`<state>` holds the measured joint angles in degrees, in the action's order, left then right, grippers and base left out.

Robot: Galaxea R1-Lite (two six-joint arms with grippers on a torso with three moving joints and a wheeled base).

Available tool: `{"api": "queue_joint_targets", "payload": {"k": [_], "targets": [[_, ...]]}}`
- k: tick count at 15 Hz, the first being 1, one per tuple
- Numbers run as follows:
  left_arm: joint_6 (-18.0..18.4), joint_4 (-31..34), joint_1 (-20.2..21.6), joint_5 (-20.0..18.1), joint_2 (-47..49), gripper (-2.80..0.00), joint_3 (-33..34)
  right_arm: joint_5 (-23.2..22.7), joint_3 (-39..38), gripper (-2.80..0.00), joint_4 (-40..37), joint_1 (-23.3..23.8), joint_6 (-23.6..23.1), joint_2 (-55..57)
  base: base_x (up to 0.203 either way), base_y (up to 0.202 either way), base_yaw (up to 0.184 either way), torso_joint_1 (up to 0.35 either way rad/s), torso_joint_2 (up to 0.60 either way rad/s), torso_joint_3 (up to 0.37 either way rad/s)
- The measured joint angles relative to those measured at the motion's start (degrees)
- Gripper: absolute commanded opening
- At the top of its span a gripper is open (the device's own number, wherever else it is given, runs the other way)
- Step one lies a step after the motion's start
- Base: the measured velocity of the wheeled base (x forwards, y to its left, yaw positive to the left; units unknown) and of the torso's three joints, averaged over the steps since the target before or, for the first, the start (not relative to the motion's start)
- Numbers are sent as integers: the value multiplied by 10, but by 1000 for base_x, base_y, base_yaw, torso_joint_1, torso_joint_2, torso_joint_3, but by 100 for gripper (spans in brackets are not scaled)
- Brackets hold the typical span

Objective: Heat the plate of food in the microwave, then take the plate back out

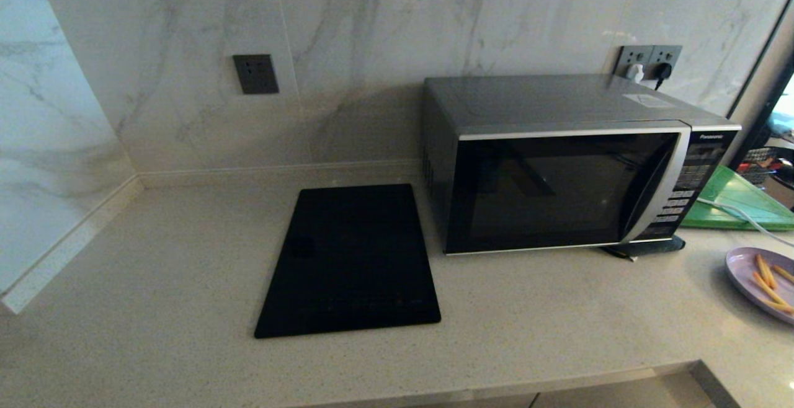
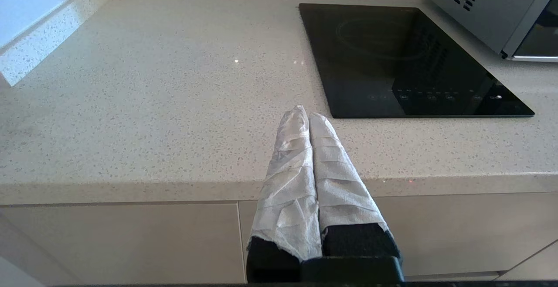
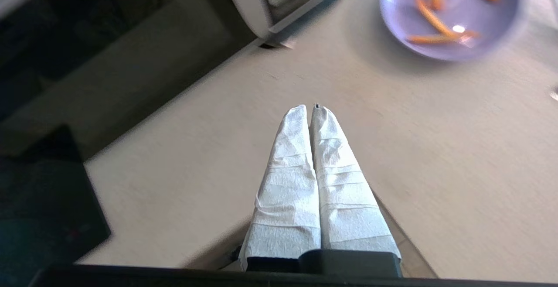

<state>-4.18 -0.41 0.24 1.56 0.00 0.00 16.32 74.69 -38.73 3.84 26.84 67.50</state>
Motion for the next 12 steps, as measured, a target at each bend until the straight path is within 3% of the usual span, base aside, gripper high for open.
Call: {"api": "queue_joint_targets", "payload": {"k": [8,12], "targets": [[0,0,0,0,0,-280,0,-38,-189,-280,-5,20,-9,-308,0,0,0,0,0,0],[0,0,0,0,0,-280,0,-79,-244,-280,-75,-17,-22,-457,0,0,0,0,0,0]]}}
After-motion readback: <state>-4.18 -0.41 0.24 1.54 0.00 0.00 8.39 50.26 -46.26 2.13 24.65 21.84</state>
